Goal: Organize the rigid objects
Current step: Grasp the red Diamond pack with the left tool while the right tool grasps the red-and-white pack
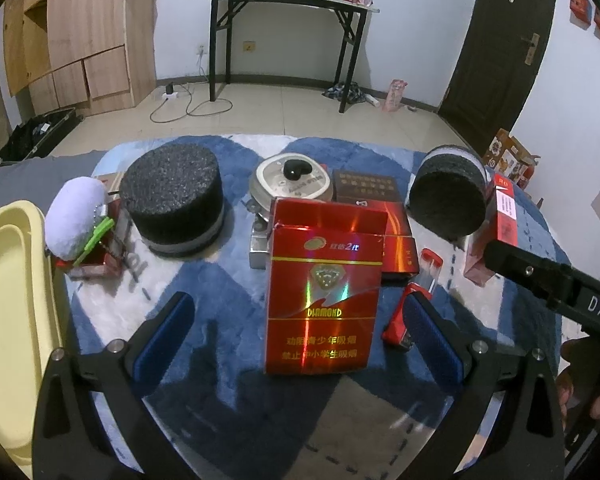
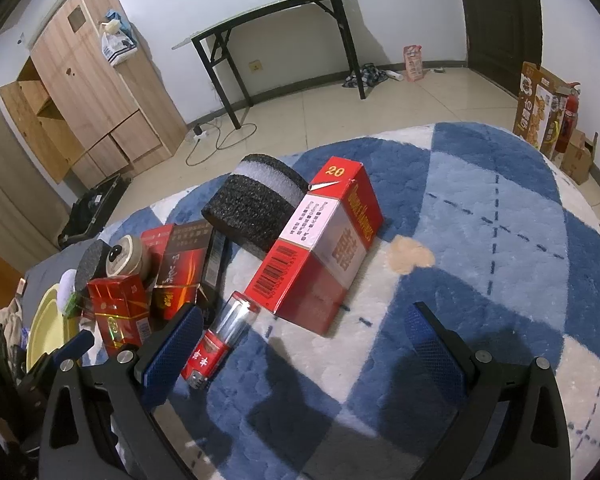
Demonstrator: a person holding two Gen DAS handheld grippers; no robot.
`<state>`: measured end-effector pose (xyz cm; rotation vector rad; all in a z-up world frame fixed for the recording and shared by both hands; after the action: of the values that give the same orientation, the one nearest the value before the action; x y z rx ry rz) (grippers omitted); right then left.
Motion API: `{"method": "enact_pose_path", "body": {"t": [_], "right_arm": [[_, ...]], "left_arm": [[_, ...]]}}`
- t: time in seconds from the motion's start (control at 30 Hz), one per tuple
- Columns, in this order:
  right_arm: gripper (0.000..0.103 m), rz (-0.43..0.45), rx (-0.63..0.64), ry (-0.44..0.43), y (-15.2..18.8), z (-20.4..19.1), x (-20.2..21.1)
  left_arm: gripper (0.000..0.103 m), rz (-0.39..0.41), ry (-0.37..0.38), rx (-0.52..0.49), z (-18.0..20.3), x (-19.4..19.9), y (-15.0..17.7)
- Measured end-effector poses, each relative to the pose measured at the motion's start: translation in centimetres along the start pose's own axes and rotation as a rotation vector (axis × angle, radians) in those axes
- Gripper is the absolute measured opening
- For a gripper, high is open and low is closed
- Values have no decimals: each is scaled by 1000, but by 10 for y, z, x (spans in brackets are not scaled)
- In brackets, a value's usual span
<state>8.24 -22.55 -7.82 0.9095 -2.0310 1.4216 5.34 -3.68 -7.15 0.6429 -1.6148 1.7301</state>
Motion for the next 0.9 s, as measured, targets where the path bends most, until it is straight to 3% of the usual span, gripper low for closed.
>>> {"method": "enact_pose_path", "body": {"t": [0.33,0.5,0.53,0.57,0.6,0.7,0.8,0.9], "right_arm": [[103,41,-12,3,-5,1,-2],[102,45,4,4,-5,-4,-11],[101,37,17,15,-4,-5,-15],[93,32,24,22,-4,-5,-19],[78,28,29,26,-5,-4,-22],[51,-24,33,53,-2,5,-37],[35,-19,22,46,-5,13,-36],[29,-29,31,23,-6,19,-33]], "left_arm": [[103,37,64,56,-4,-2,0],[84,35,83,24,2,-4,1],[72,22,85,1,6,-8,2],[59,11,87,-9,7,-10,4],[60,-2,87,-16,8,-14,6],[60,6,105,-21,6,-14,6],[59,12,100,-16,2,-10,4],[59,7,95,-24,-3,-7,5]]}}
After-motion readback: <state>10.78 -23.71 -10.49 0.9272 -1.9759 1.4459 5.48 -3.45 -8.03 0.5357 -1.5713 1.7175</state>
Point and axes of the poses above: each gripper's, at about its wrist camera, not at the fingertips, and x roughly against the way its jaws point, z to its right, y to its underside, the point moved 7 cm from there along -x, roughly the way its jaws point, and after that the axes turned 3 degrees about -x, right-handed, at the moved point
